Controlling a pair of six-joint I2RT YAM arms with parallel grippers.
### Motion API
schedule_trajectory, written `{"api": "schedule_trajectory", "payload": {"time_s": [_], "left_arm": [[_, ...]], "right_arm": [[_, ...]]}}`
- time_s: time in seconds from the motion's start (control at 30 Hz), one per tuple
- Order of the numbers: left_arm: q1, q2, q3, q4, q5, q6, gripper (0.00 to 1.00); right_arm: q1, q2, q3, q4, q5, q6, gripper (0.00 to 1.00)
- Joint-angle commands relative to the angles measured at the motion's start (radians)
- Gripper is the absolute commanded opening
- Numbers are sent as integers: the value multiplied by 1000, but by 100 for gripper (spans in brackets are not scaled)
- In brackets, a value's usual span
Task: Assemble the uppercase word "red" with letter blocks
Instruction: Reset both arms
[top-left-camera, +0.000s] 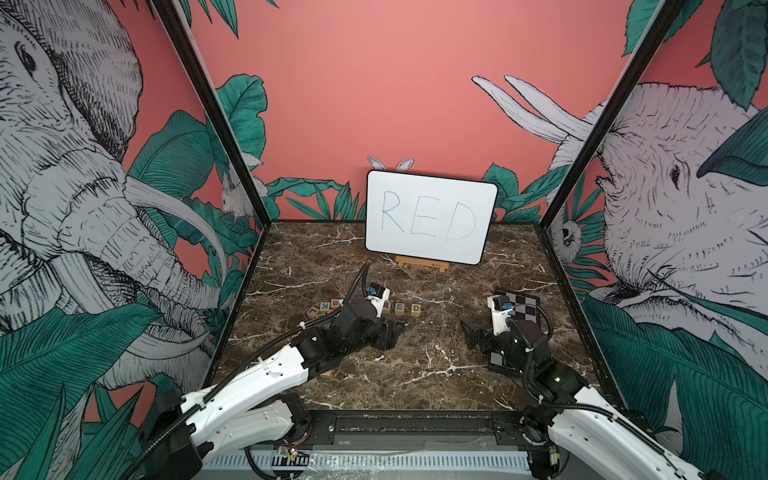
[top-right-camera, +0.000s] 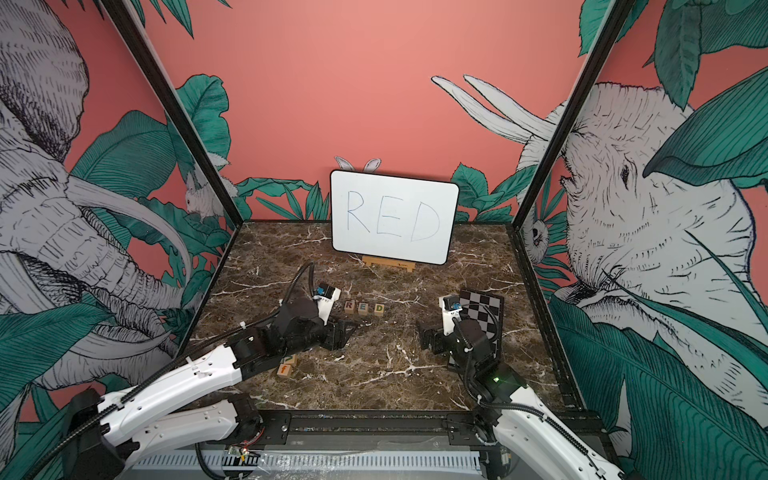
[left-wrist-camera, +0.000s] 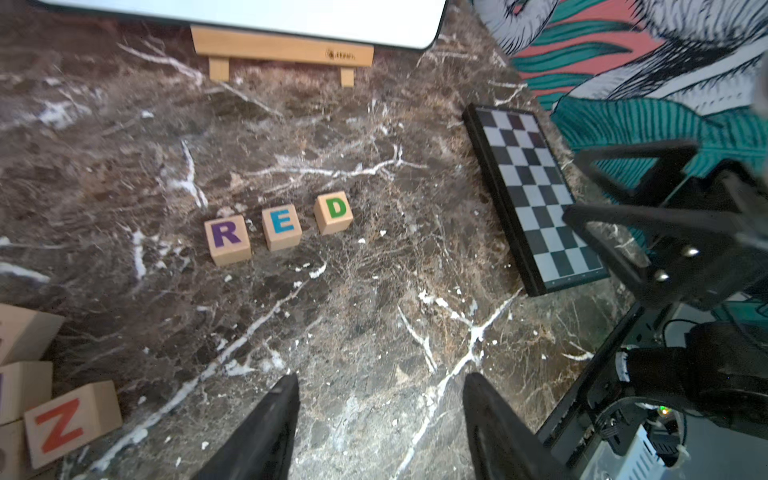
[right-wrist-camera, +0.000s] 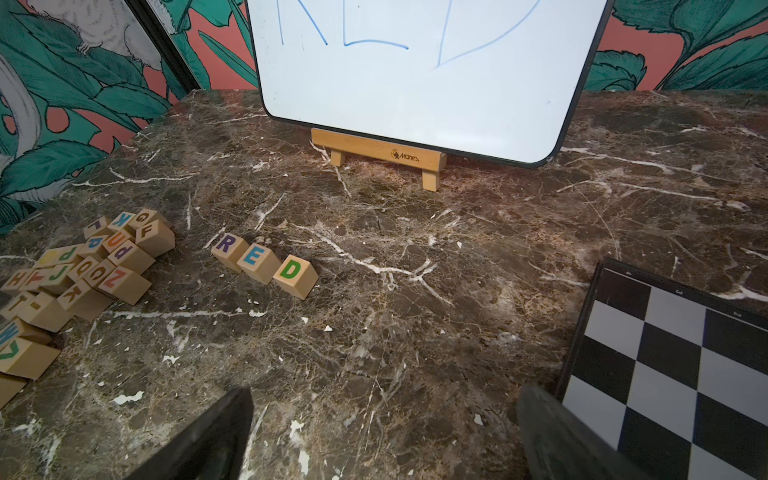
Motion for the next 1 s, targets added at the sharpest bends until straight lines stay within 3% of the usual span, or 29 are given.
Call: {"api": "schedule_trajectory", "payload": {"time_s": [0.0, 0.27, 0.33, 0.4, 0.47, 0.57, 0.73, 0.83, 0.97], "left_arm": [[-4, -85, 9, -35, -126, 75, 67], [-4, -262, -28, 47, -367, 232, 72], [-4, -288, -47, 77, -444, 264, 79], [1, -299, -60, 94, -525, 269, 99], [13, -293, -67, 117, -521, 314, 99], [42, -272, -84, 143, -614, 343, 99], [140, -257, -145, 272, -704, 410, 99], [237, -237, -148, 290, -698, 411, 99], [353, -207, -207, 406, -698, 453, 99]], "right_arm": [[5, -9, -19, 31, 21, 7, 98], [6, -92, -31, 2, 95, 7, 97], [5, -131, -43, -8, 159, 17, 97], [6, -167, -48, -30, 271, 39, 97], [6, -201, -48, -44, 377, 55, 97], [5, -246, -38, -40, 489, 65, 99], [6, -296, -91, 134, 626, -98, 99], [4, -279, -147, 309, 699, -241, 99], [-13, -197, -225, 577, 705, -419, 99]]}}
